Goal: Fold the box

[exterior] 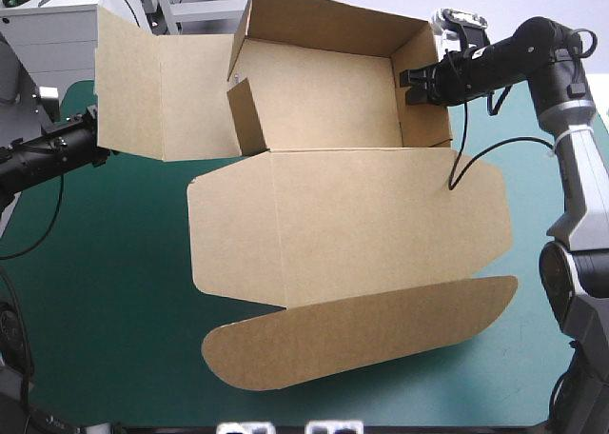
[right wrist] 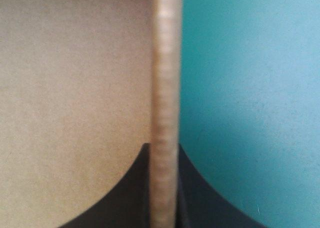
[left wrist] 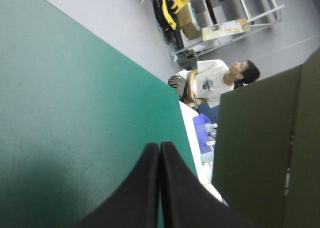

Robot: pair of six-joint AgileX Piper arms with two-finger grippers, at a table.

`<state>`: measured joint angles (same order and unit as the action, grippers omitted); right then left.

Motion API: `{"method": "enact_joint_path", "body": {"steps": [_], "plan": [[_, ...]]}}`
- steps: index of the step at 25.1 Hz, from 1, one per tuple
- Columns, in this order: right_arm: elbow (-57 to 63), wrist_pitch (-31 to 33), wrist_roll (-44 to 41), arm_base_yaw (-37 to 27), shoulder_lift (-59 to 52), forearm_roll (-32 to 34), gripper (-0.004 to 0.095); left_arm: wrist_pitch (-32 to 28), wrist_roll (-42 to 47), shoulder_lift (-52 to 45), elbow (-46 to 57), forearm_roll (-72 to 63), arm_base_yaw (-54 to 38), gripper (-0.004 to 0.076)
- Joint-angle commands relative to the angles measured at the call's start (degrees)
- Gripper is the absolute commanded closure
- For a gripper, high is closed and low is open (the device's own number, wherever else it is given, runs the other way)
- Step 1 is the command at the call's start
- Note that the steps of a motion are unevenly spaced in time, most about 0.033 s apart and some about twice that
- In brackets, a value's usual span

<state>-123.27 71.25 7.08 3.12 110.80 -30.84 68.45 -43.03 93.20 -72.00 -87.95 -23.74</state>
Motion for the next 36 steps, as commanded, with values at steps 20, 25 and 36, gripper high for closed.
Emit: {"method": "enact_joint_path", "body": {"steps": [20, 25, 36], "plan": [[-1.35, -9.56, -4.66, 14.33, -3.69, 12.13, 0.0921, 5.36, 3.74, -20.16, -1.6, 9.34, 6.8, 0.0732], [-1.35, -11.36, -5.45, 16.69, -3.69, 14.1, 0.0921, 5.36, 3.9, -22.02, -1.6, 12.0, 6.8, 0.0732], [-1.35, -13.12, -7.77, 19.82, -3.69, 18.39, 0.092, 5.33, 10.99, -23.36, -1.6, 17.27, 6.8, 0.0522]]}}
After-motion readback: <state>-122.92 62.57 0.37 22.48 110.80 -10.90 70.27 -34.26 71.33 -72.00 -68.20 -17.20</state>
